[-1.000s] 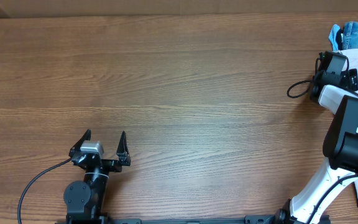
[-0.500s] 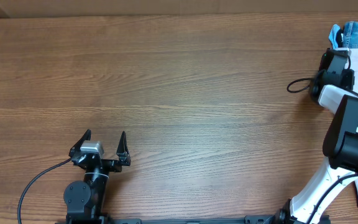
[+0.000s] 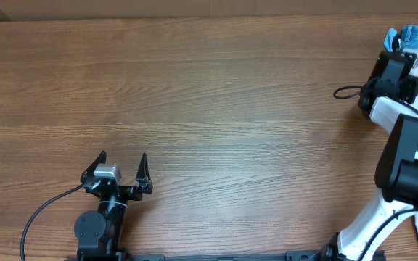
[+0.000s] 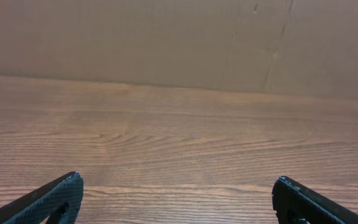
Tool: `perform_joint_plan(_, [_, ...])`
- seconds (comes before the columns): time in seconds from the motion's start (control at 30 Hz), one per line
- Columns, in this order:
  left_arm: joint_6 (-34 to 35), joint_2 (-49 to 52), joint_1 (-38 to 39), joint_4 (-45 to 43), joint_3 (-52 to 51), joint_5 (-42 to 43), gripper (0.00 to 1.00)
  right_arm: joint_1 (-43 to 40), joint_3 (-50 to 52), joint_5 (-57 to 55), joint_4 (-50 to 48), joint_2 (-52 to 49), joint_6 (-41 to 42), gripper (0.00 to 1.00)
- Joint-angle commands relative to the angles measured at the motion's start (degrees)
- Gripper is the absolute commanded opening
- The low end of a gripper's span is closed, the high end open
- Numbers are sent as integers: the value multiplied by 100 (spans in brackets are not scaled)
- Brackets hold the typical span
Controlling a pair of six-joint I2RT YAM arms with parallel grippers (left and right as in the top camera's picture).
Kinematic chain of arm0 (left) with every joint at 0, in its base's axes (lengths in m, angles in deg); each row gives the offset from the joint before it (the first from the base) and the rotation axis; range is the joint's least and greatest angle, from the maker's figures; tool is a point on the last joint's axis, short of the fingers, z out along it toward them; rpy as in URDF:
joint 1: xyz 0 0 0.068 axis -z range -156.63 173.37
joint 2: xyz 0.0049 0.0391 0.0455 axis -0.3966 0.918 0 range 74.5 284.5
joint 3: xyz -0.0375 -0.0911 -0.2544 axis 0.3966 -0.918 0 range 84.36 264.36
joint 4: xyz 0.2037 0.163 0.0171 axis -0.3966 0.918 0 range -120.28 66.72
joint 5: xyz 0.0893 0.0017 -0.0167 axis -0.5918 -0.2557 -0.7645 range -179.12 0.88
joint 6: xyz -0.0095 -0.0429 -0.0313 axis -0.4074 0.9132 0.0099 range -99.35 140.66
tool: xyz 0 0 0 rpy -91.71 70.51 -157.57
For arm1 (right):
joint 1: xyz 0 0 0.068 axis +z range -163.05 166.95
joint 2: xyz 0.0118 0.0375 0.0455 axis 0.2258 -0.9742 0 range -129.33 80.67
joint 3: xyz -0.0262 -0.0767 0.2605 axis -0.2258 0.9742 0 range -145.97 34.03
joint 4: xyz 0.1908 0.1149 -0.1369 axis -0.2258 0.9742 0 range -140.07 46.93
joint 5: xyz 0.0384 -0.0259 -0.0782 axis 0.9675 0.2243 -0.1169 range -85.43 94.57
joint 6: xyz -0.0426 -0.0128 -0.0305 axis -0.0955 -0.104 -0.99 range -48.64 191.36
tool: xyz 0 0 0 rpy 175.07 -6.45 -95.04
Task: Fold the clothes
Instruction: 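Grasp the beige trousers waistband with the right gripper, then drag the beige trousers left onto the table center with right gripper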
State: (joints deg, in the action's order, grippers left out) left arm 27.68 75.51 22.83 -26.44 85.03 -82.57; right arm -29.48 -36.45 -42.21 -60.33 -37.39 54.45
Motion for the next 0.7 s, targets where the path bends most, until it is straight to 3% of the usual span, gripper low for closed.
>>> perform_joint_plan(0.0, [-105,-4,-57,0,-39,-101,100,494,-129,55,-26,780,221,4])
perform_joint_plan(0.33, [-105,-4,-57,0,-39,-101,100,1517,-129,140,463,994,621,4])
perform_joint_plan(0.47, [-105,-4,-57,0,-39,-101,100,1989,-129,960,1027,994,1082,4])
perform_joint_plan(0.67, [-105,-4,-57,0,-39,-101,100,2820,-129,2747,1646,994,2483,4])
